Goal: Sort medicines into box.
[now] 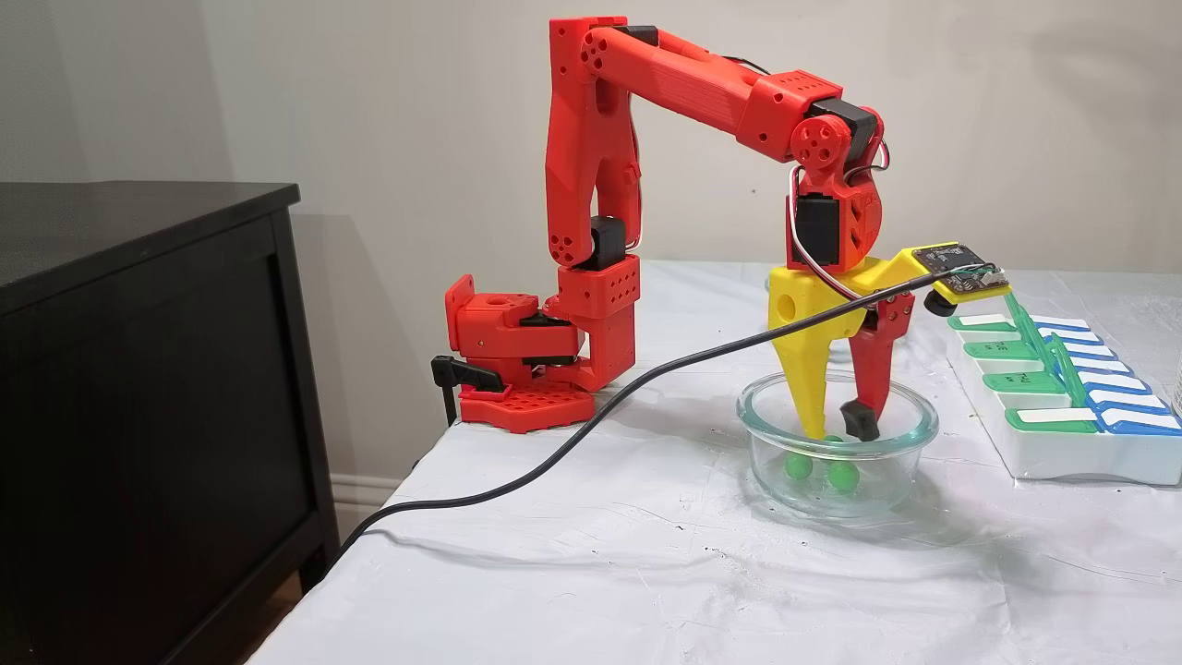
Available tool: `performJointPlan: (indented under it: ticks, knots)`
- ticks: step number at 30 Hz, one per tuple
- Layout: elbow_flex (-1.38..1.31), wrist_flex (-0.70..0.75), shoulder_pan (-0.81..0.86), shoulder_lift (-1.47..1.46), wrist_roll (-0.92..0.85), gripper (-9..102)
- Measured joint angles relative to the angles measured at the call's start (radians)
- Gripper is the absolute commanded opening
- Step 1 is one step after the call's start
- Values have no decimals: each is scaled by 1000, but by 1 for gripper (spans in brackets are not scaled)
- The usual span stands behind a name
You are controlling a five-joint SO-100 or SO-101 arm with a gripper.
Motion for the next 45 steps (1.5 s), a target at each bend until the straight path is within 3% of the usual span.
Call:
performJointPlan:
  ticks: [45]
  knots:
    - [29, 51, -17, -63, -23, 20]
